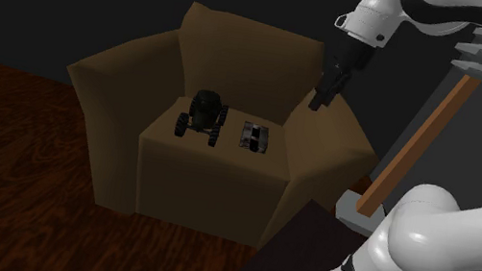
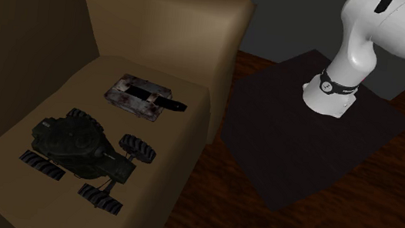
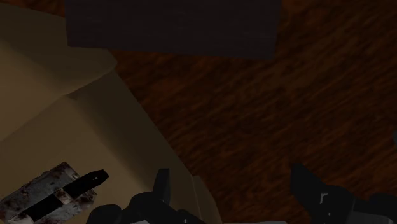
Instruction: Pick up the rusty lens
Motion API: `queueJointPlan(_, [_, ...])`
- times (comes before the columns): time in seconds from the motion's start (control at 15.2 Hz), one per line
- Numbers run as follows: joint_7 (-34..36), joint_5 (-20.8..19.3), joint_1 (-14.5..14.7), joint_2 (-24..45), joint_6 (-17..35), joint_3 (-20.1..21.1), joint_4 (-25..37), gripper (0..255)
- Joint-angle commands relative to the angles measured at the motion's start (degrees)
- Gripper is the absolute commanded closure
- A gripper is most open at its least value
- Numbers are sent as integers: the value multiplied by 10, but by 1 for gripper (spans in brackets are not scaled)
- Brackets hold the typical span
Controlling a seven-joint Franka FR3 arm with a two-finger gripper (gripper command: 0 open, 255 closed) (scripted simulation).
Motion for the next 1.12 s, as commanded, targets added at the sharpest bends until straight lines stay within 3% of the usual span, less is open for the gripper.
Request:
queueJointPlan(0.0, [0,0,0,0,0,0,0,0])
queueJointPlan(1.06, [130,12,-60,328,191,-11,68,0])
